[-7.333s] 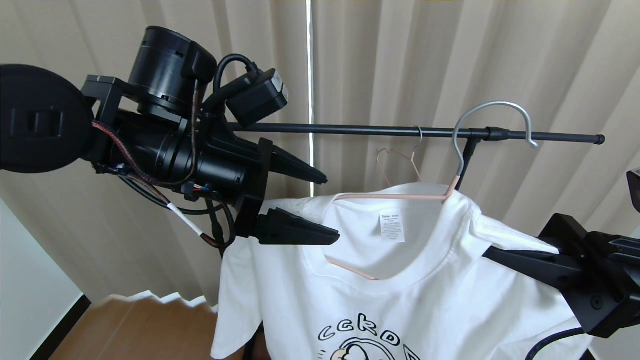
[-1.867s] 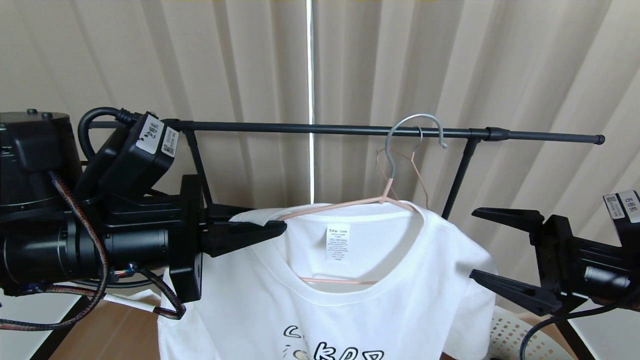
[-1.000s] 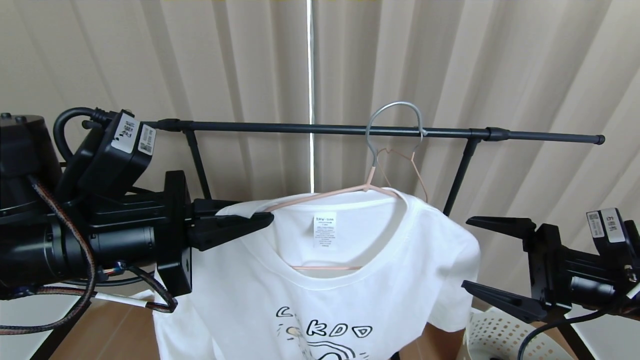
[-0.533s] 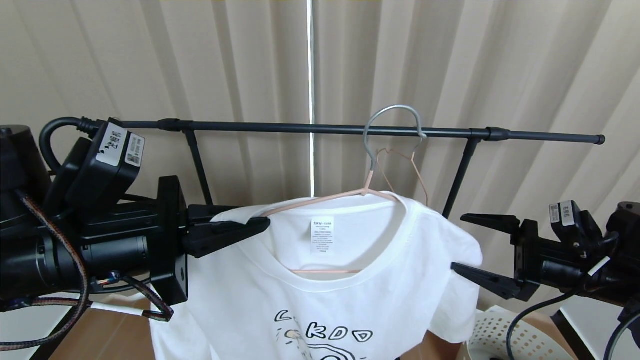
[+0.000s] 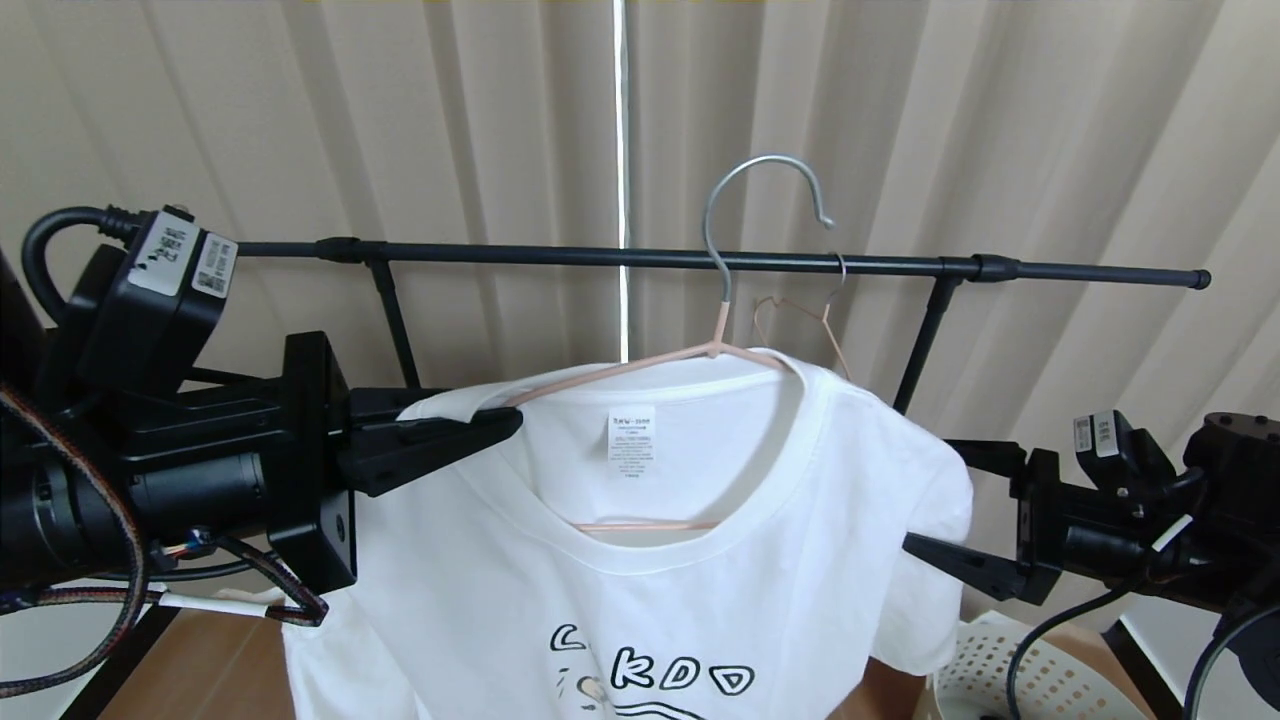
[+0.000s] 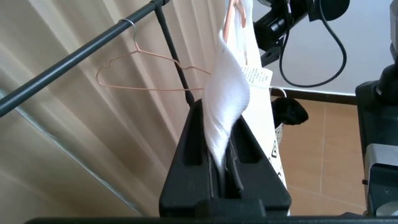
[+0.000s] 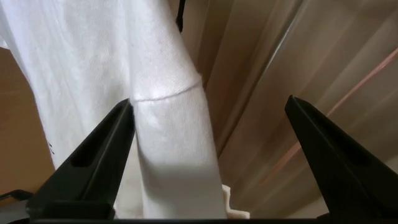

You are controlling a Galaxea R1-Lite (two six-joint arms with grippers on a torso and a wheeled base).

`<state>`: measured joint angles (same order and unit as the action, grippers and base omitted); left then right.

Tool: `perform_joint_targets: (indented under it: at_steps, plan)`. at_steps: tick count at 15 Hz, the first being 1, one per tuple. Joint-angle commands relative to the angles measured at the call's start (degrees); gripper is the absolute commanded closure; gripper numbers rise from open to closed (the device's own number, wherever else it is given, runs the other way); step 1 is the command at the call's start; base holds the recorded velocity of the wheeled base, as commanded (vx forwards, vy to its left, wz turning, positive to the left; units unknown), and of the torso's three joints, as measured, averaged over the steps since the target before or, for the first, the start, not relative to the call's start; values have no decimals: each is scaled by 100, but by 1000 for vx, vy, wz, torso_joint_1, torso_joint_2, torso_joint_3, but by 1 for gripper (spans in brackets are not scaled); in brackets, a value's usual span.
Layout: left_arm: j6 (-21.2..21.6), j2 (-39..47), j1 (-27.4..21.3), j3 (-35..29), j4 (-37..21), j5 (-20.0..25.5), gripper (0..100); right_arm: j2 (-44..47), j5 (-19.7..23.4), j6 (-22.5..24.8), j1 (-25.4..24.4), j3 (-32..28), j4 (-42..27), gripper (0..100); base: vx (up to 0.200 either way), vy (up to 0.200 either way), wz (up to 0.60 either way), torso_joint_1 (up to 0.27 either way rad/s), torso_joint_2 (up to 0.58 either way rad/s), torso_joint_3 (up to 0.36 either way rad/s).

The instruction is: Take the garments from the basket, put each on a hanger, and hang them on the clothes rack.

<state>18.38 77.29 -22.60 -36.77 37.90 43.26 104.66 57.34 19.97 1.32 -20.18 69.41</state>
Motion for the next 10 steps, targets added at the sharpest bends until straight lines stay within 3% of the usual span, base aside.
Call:
perform_joint_targets:
  at_steps: [1, 2, 3, 10]
  plan:
    - [-1, -38, 37, 3, -2, -2, 100, 46, 5, 7, 0, -13, 2, 0, 0, 0, 0, 0, 0, 0]
    - [-1, -56, 72, 3, -2, -2, 100, 46, 5, 7, 0, -13, 2, 0, 0, 0, 0, 0, 0, 0]
    - [-1, -74, 98, 3, -2, -2, 100, 46, 5, 16, 0, -13, 2, 100, 0, 0, 0, 0, 0, 0]
    - [-37, -179, 212, 187, 33, -2, 100, 29, 5, 25, 273, -197, 2, 100, 0, 0, 0, 0, 0, 0]
